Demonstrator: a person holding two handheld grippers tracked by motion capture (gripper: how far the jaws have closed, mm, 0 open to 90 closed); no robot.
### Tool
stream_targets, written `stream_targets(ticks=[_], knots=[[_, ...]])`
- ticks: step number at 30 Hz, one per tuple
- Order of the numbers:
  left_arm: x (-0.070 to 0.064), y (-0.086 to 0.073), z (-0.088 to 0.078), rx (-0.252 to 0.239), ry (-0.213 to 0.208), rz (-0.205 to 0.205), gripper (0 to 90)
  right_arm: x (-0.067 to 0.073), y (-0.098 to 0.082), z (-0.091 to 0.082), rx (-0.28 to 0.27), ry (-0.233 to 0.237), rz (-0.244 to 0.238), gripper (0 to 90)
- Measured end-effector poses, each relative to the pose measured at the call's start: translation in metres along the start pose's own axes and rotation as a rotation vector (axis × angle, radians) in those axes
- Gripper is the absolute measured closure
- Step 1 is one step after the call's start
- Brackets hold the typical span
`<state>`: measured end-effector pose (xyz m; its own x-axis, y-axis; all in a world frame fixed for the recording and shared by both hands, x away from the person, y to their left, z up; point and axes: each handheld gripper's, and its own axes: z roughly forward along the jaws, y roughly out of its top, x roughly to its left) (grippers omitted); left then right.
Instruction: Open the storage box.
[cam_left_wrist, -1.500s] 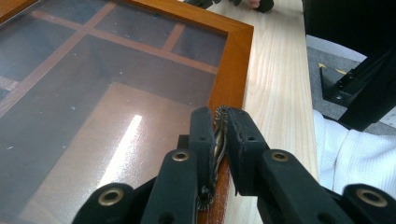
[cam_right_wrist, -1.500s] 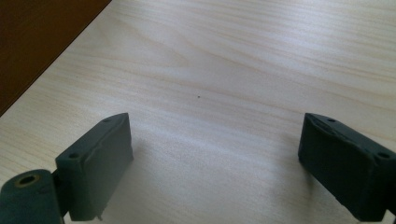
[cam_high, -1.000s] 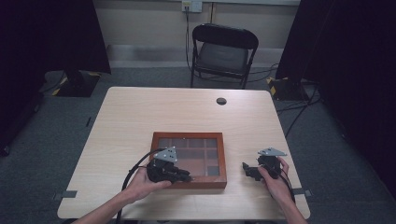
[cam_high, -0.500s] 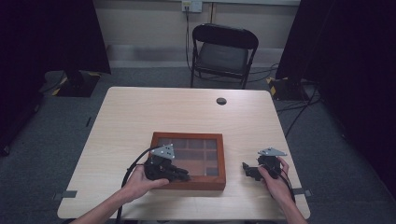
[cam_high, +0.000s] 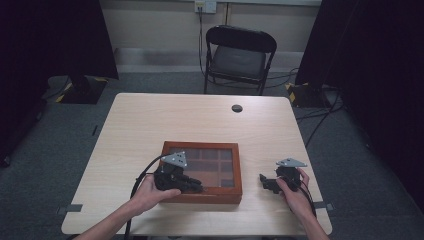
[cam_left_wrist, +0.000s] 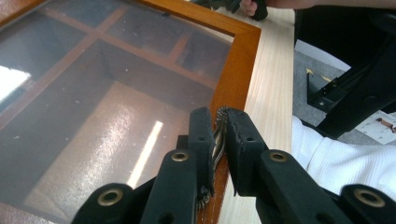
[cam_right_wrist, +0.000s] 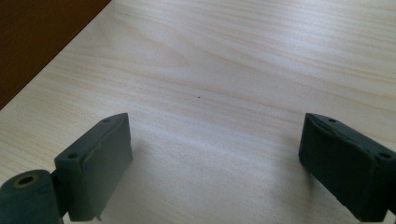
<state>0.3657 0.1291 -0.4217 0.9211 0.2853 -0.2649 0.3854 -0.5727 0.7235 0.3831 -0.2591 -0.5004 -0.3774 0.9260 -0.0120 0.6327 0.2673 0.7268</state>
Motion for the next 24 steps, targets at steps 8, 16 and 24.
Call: stream_targets(ticks=[8, 16, 24], knots=[[0.001, 0.007, -0.01, -0.051, -0.015, -0.011, 80.9, 0.0, 0.0, 0.0, -0.001, 0.001, 0.0, 8.8], [0.0, 0.013, -0.014, -0.053, -0.014, -0.005, 80.9, 0.0, 0.0, 0.0, -0.001, 0.001, 0.0, 8.7], [-0.001, 0.019, -0.019, -0.054, -0.002, 0.006, 80.9, 0.0, 0.0, 0.0, 0.0, 0.001, 0.0, 8.7]])
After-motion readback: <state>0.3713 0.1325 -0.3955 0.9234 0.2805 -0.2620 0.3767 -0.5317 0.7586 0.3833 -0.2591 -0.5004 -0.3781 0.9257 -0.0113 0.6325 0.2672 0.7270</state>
